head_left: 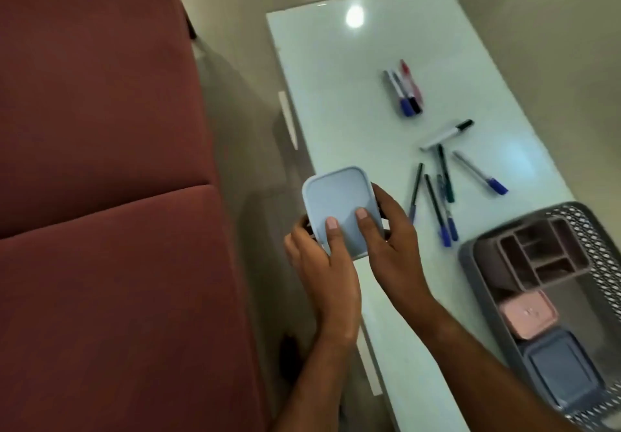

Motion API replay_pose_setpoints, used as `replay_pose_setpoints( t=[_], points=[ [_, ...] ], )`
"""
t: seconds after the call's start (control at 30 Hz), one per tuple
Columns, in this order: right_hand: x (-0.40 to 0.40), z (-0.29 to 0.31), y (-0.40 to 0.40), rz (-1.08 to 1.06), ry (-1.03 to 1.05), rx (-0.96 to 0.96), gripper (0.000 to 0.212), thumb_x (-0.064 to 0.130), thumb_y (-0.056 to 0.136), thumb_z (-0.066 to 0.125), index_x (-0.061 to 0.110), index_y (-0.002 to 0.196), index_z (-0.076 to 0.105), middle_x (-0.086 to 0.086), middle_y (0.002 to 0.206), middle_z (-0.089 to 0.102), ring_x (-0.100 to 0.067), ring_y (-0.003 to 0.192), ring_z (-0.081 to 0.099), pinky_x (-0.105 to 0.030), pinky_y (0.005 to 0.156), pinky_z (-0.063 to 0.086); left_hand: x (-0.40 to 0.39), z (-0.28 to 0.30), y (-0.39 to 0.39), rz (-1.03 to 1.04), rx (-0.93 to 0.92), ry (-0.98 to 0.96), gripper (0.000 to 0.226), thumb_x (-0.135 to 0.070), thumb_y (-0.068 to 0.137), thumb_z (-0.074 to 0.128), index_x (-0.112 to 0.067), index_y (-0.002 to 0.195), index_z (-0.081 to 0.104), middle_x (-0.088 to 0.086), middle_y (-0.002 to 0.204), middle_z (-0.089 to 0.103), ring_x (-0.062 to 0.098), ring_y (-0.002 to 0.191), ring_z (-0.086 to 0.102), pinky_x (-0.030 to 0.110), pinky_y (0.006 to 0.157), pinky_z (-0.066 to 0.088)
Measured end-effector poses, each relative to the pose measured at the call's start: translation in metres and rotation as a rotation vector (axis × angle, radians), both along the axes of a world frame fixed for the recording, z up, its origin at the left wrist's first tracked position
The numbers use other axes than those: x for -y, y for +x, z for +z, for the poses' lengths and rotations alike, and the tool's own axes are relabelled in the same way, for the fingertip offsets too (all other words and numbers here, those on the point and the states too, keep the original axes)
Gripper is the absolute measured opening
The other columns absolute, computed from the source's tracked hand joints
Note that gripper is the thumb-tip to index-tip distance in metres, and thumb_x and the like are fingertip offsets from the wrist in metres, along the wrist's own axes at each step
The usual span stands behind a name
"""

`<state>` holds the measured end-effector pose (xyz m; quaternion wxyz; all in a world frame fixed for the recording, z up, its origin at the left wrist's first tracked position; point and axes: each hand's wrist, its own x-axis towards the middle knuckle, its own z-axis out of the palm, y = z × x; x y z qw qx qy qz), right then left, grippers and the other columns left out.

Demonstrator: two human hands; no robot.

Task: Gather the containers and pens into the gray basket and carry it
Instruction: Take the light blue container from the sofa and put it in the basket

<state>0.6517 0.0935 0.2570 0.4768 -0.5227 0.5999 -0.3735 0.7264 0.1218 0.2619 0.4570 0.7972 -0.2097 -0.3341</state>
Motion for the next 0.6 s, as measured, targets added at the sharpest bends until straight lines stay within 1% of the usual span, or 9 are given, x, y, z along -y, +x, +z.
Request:
replay_pose_setpoints(
  t=[0.03,0.1,0.17,0.27,0.33,0.4,0.47,0.53,0.6],
  points=[
    [-0.003,0.003,-0.021,-0.014,-0.028,-0.002,0.034,0.04,0.101,0.058,0.042,0.135,0.056,0.018,0.128,0.065,-0.005,0.118,0.064,-0.028,0.09,0.062,-0.003,0.002,-0.02,-0.019,-0.017,-0.007,0.036,-0.038,0.102,0.054,-0.012,0.127,0.055,0.0,0.122,0.05,0.017,0.111,0.058,0.032,0.093,0.055],
    [-0.009,0.008,-0.06,-0.039,-0.059,-0.033,0.031,0.031,0.105,0.056,0.049,0.13,0.056,0.021,0.123,0.066,-0.005,0.115,0.065,-0.031,0.09,0.061,-0.011,0.004,-0.055,-0.062,-0.043,-0.028,0.033,-0.036,0.102,0.056,-0.013,0.126,0.056,-0.001,0.12,0.053,0.013,0.109,0.059,0.015,0.087,0.052],
    [-0.018,0.011,-0.102,-0.084,-0.038,-0.085,0.032,0.031,0.106,0.055,0.046,0.134,0.054,0.019,0.124,0.064,-0.007,0.117,0.063,-0.039,0.095,0.06,-0.02,0.008,-0.09,-0.117,-0.056,-0.035,0.03,-0.037,0.101,0.057,-0.018,0.125,0.058,-0.005,0.116,0.056,0.007,0.104,0.061,0.003,0.076,0.048],
    [-0.033,0.015,-0.161,-0.139,-0.037,-0.163,0.031,0.03,0.106,0.053,0.036,0.136,0.056,0.018,0.126,0.063,-0.01,0.119,0.061,-0.045,0.099,0.055,-0.038,0.017,-0.141,-0.21,-0.112,-0.032,0.014,-0.043,0.1,0.058,-0.042,0.113,0.054,-0.016,0.113,0.057,-0.004,0.098,0.063,0.009,0.07,0.053],
    [-0.044,0.02,-0.199,-0.197,-0.012,-0.176,0.031,0.026,0.106,0.054,0.027,0.136,0.06,0.009,0.128,0.066,-0.015,0.12,0.062,-0.047,0.101,0.054,-0.05,0.022,-0.174,-0.256,-0.146,-0.044,0.015,-0.041,0.098,0.063,-0.048,0.108,0.054,-0.016,0.111,0.06,-0.006,0.096,0.064,0.015,0.073,0.057],
    [-0.053,0.024,-0.234,-0.256,0.001,-0.183,0.028,0.023,0.106,0.055,0.025,0.132,0.064,0.006,0.125,0.069,-0.013,0.115,0.064,-0.041,0.096,0.055,-0.059,0.025,-0.203,-0.278,-0.183,-0.042,0.019,-0.034,0.096,0.067,-0.036,0.114,0.062,-0.012,0.111,0.065,0.001,0.094,0.068,0.029,0.081,0.061],
    [-0.063,0.027,-0.269,-0.315,0.017,-0.196,0.029,0.022,0.105,0.056,0.019,0.132,0.065,-0.003,0.125,0.069,-0.015,0.11,0.066,-0.029,0.089,0.054,-0.067,0.028,-0.234,-0.322,-0.196,-0.04,0.026,-0.029,0.095,0.07,-0.025,0.12,0.065,-0.007,0.112,0.07,0.007,0.097,0.071,0.032,0.083,0.062],
    [-0.072,0.028,-0.304,-0.357,0.018,-0.228,0.024,0.022,0.105,0.056,0.018,0.126,0.068,-0.005,0.117,0.071,-0.004,0.098,0.066,-0.012,0.077,0.051,-0.074,0.03,-0.263,-0.38,-0.204,-0.044,0.03,-0.027,0.093,0.071,-0.024,0.122,0.066,-0.005,0.112,0.073,0.004,0.096,0.072,0.018,0.079,0.059],
    [-0.08,0.027,-0.334,-0.384,0.002,-0.261,0.022,0.018,0.106,0.056,0.028,0.121,0.068,0.0,0.106,0.072,0.009,0.086,0.063,-0.007,0.069,0.049,-0.079,0.03,-0.288,-0.449,-0.229,-0.038,0.033,-0.027,0.093,0.071,-0.023,0.125,0.065,-0.006,0.113,0.074,-0.001,0.096,0.071,0.006,0.074,0.054]
  ],
)
